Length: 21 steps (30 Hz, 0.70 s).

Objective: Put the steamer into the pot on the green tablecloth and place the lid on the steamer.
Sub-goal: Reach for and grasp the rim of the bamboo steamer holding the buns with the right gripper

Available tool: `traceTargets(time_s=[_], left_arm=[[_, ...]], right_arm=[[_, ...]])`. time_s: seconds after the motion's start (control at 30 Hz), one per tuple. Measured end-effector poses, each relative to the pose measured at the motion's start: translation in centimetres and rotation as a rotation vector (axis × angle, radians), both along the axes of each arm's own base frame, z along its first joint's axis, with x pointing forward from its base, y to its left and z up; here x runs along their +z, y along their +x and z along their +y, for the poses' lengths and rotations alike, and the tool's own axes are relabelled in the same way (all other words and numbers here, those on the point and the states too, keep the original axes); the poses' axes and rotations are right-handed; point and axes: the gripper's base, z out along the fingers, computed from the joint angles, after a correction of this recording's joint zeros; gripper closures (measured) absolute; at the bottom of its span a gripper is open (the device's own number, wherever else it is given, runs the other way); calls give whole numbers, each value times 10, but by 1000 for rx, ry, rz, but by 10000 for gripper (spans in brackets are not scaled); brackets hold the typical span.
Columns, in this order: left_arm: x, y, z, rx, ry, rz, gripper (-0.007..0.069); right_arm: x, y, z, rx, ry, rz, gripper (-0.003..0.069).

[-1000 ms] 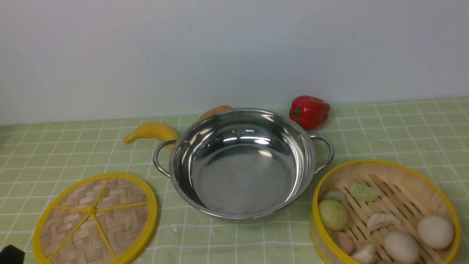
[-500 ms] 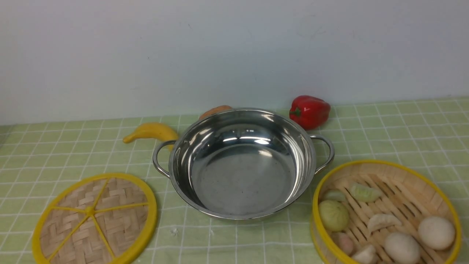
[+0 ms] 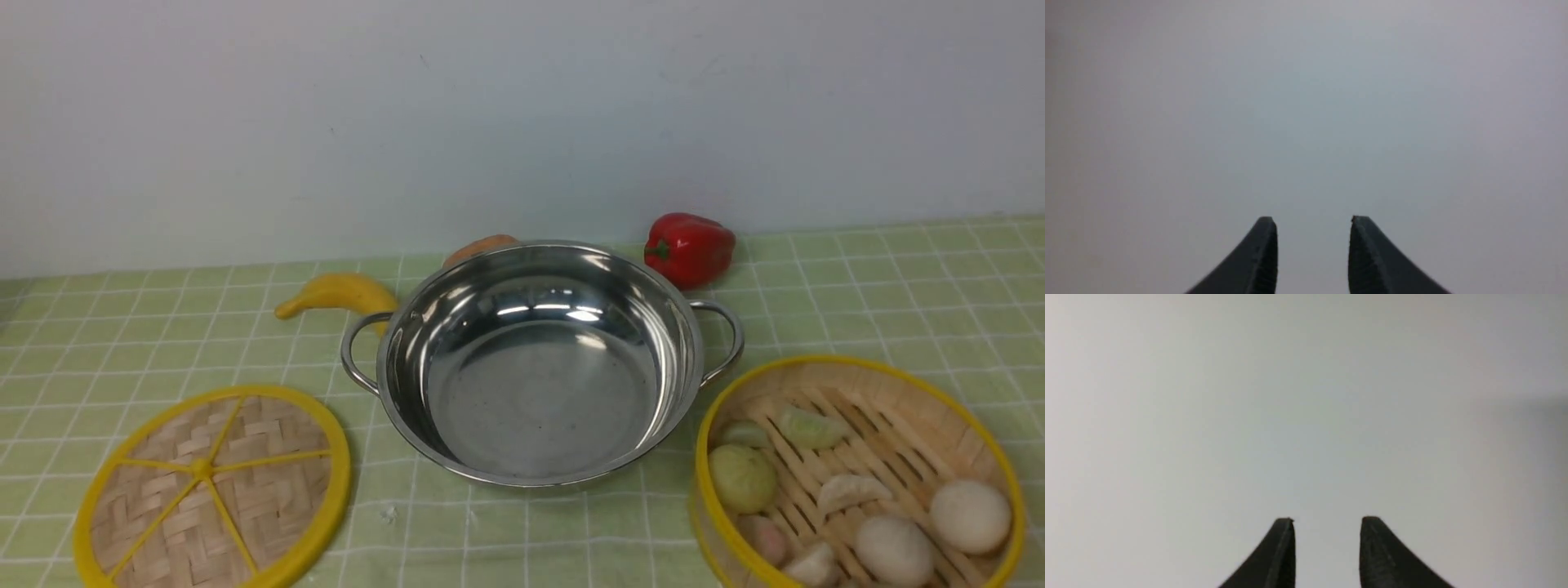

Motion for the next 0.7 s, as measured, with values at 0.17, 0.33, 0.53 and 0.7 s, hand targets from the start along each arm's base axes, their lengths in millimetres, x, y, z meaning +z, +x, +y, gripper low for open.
traceTargets(time_s=[0.17, 0.33, 0.53, 0.7], left_arm=[[-66, 59, -11, -235, 3, 703, 382], [-121, 86, -11, -347, -23, 1154, 382], [-152, 107, -8, -369, -53, 1325, 382], [-156, 113, -6, -362, -40, 1308, 382]], right_arm=[[-58, 69, 18, 212, -50, 635, 417], [-123, 108, 2, 60, -46, 1095, 417], [-168, 139, -4, -7, -32, 1275, 417], [-197, 154, -1, 65, -94, 1371, 417]])
